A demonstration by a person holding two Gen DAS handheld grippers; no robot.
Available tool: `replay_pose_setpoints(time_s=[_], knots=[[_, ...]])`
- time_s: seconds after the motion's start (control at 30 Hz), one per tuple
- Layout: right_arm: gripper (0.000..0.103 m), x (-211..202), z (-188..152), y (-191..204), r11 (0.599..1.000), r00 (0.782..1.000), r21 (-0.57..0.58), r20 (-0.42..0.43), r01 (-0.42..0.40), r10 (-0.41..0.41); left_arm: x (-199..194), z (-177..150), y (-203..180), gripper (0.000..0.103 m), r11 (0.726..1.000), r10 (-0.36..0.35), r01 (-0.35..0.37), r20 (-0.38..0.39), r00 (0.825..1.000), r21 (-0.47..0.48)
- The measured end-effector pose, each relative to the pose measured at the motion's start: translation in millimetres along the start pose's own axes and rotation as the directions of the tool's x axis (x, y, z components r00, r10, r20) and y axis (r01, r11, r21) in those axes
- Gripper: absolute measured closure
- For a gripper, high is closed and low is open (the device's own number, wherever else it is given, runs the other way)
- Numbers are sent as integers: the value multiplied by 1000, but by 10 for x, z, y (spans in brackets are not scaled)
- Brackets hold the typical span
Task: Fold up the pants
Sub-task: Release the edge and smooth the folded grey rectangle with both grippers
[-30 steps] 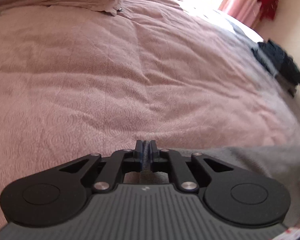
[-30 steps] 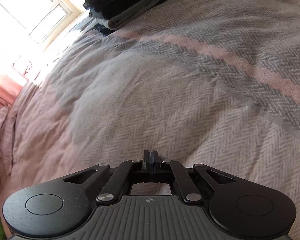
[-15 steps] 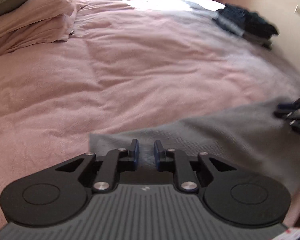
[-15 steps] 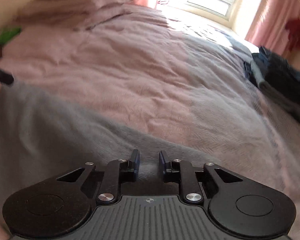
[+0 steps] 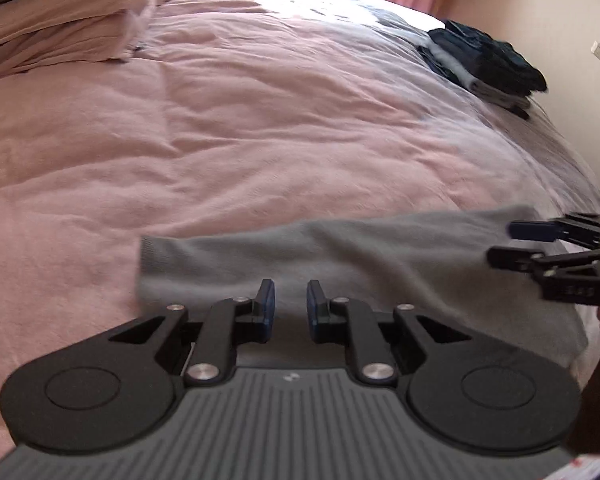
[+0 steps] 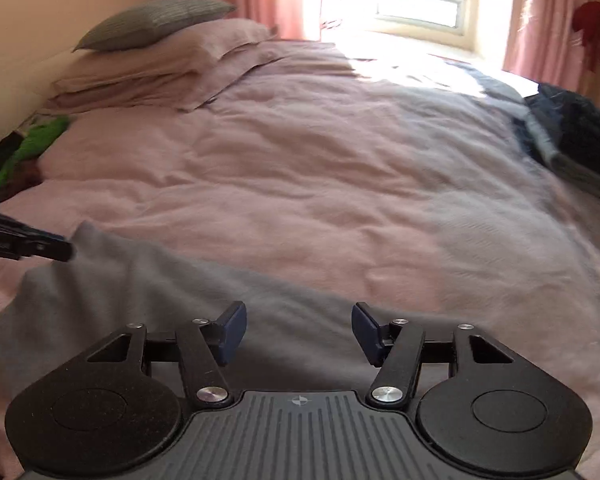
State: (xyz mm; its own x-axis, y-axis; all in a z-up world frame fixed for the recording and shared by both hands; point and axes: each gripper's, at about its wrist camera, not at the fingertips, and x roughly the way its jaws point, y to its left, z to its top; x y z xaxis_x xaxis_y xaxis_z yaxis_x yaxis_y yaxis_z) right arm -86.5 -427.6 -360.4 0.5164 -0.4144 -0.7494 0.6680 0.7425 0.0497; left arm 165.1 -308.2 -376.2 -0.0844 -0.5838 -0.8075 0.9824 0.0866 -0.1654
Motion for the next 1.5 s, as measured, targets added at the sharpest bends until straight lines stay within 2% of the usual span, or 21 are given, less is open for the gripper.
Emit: replay_pose_setpoints(time_s=[0.03, 0.07, 0.1, 0.13, 0.2, 0.27, 0.33, 0.37, 0.4, 0.47, 0.53, 0.57, 0.63, 0.73, 0.83, 0.9, 1.0, 1.07, 1.17, 1.3, 1.5], knots=[[51, 105, -75, 116, 999, 999, -30, -47, -9, 7, 83, -76, -51, 86, 999, 30, -29, -26, 999, 20], [51, 221, -185, 182, 996, 995, -81, -96, 24, -32, 175, -193, -53, 87, 996, 84, -81, -60, 995, 38], [51, 276, -310, 218, 988, 990, -147, -120, 56, -74, 187, -290, -9, 87, 993, 106, -102, -64, 992, 54], [51, 150, -536, 152, 974, 988, -206, -99, 97, -119, 129, -394, 67, 87, 992, 118, -116, -50, 992, 53], [51, 74, -593, 49, 980, 982, -166, -134, 110, -133, -52, -532, 258, 87, 989, 144, -143, -58, 988, 24], [51, -128, -732, -255, 992, 976, -40, -177, 122, -127, -242, -629, 401, 88, 979, 203, -203, -79, 976, 12], [51, -362, -781, -331, 981, 960, -61, -202, 186, -195, -390, -681, 482, 84, 965, 261, -263, -105, 960, -3], [51, -362, -781, -331, 981, 960, -61, -202, 186, -195, -456, -685, 492, 86, 958, 283, -287, -115, 952, -17], [51, -514, -702, -278, 985, 972, -33, -160, 167, -170, -541, -672, 476, 89, 957, 281, -286, -107, 954, -37], [51, -595, -647, -181, 995, 989, 1, -113, 101, -100, -668, -654, 373, 88, 969, 232, -237, -69, 970, -75], [51, -538, -680, -98, 996, 989, -20, -120, 86, -88, -686, -671, 207, 87, 979, 185, -189, -47, 982, -77], [51, -465, -758, -83, 993, 982, -43, -154, 107, -112, -630, -715, 112, 85, 981, 182, -186, -69, 981, -56], [51, -418, -1002, -143, 989, 967, -50, -209, 138, -145, -482, -872, 18, 83, 975, 217, -223, -138, 966, -25], [51, -614, -1120, -269, 991, 964, 1, -231, 136, -132, -546, -981, 10, 83, 962, 252, -266, -177, 952, -66], [51, -838, -1041, -324, 985, 959, 93, -256, 147, -119, -679, -868, -40, 81, 941, 274, -312, -252, 928, -130], [51, -987, -944, -334, 973, 965, 195, -253, 121, -69, -774, -768, -164, 70, 932, 279, -331, -291, 915, -146], [50, -1166, -763, -278, 956, 972, 290, -234, 54, 16, -904, -649, -360, 61, 924, 275, -343, -329, 904, -169], [45, -1236, -670, -214, 955, 970, 296, -241, 35, 39, -950, -590, -495, 54, 922, 275, -349, -352, 895, -166], [43, -1329, -609, -121, 962, 968, 271, -248, 24, 46, -984, -560, -693, 52, 922, 289, -361, -374, 881, -137], [43, -1417, -597, -61, 967, 967, 252, -251, 31, 34, -1005, -555, -855, 52, 928, 289, -356, -391, 874, -110], [43, -1505, -593, -93, 967, 966, 253, -254, 20, 46, -1082, -514, -994, 52, 935, 281, -341, -383, 880, -99]])
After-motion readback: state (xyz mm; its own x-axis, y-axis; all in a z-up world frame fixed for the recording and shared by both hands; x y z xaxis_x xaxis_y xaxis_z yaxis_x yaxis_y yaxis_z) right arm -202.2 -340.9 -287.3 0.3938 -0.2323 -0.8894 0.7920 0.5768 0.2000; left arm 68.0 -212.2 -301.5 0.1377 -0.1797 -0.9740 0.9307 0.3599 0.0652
